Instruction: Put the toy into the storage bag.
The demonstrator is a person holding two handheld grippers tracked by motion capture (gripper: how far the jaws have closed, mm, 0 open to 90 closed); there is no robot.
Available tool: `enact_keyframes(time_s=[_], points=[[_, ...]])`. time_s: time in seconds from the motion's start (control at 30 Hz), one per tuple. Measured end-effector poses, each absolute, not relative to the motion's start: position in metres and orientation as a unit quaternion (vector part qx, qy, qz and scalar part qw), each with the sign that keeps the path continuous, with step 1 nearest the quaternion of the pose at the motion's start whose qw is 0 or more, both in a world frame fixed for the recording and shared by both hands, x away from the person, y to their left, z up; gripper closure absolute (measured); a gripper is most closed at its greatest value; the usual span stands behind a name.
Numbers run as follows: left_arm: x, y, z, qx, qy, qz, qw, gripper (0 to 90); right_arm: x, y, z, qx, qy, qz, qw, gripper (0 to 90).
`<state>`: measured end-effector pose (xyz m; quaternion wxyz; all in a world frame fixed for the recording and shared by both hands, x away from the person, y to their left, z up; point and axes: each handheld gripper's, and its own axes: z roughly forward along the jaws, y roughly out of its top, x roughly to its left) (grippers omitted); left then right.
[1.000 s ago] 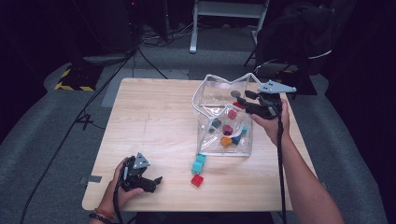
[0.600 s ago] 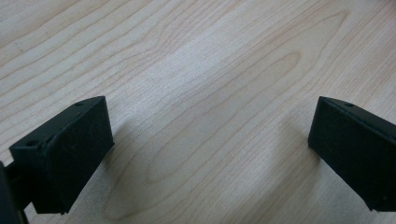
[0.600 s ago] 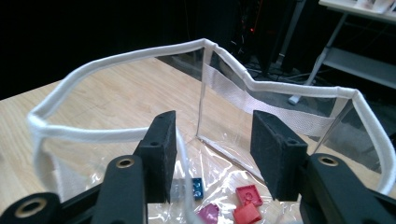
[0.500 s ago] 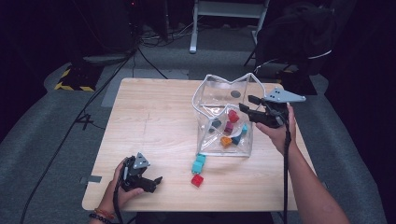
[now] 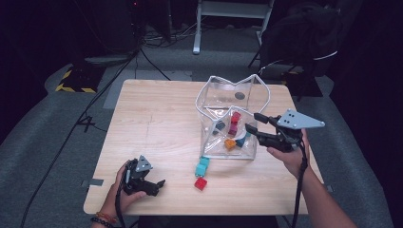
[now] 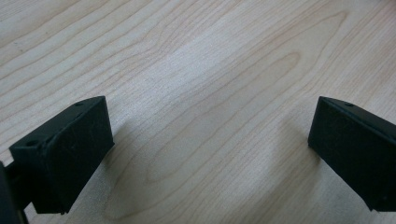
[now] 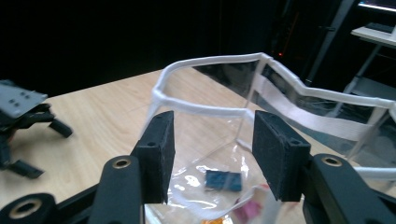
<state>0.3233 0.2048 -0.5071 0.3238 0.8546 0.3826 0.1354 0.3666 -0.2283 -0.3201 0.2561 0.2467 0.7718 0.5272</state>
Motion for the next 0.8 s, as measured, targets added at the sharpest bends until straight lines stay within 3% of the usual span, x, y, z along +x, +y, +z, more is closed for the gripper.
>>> enact_keyframes(time_s=[0.23,0.8], points=[[0.323,0.205,-0.507,0.855,0.383,0.135,0.324,0.2,0.345,-0.219,-0.342,0.226,0.784,0.534,0.223,49.8],[0.323,0.205,-0.507,0.855,0.383,0.135,0.324,0.1,0.322,-0.165,-0.441,0.192,0.85,0.473,0.127,48.8]])
